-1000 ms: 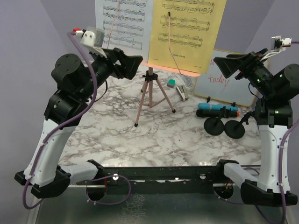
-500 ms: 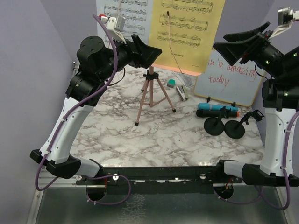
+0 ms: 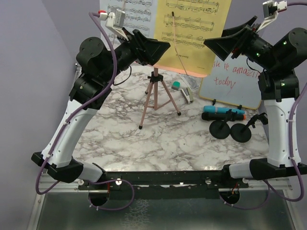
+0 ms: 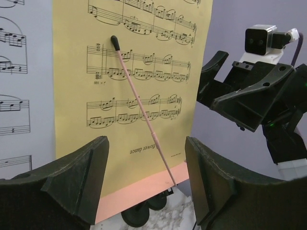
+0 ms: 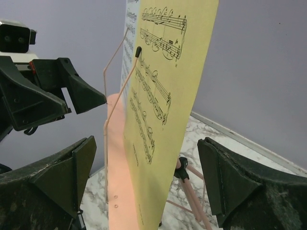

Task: Pack up the instrument practice props
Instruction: Pick up the sheet music from the music stand.

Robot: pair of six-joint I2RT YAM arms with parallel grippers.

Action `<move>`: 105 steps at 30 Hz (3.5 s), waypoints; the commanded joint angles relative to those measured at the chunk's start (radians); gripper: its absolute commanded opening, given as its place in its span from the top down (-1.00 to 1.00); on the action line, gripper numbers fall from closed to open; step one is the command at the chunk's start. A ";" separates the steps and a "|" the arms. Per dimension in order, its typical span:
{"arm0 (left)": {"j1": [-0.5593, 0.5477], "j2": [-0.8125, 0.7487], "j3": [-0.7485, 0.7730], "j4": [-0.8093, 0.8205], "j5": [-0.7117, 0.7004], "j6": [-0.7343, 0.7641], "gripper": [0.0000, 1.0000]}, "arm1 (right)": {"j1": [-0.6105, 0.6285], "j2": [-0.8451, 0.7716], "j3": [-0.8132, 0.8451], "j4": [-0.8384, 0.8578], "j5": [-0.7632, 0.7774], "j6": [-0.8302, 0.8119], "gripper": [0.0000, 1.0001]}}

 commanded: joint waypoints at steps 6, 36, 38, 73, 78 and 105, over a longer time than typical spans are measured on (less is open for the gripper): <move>-0.061 0.078 0.061 0.103 -0.046 -0.036 -0.34 | 0.056 0.042 0.062 -0.077 0.158 -0.078 -0.85; -0.100 0.160 0.039 0.215 -0.119 -0.057 0.23 | 0.130 0.073 0.083 -0.124 0.271 -0.162 -0.81; -0.099 0.156 0.033 0.223 -0.121 -0.056 0.40 | 0.130 0.071 0.080 -0.129 0.287 -0.169 -0.81; -0.102 0.077 -0.103 0.325 -0.237 -0.021 1.00 | 0.130 -0.103 -0.079 -0.095 0.540 -0.295 0.24; -0.102 0.075 -0.113 0.321 -0.254 -0.005 1.00 | 0.129 -0.127 -0.081 -0.098 0.569 -0.307 0.59; -0.101 0.095 -0.130 0.310 -0.317 0.002 0.36 | 0.129 -0.442 -0.313 -0.057 0.910 -0.307 0.99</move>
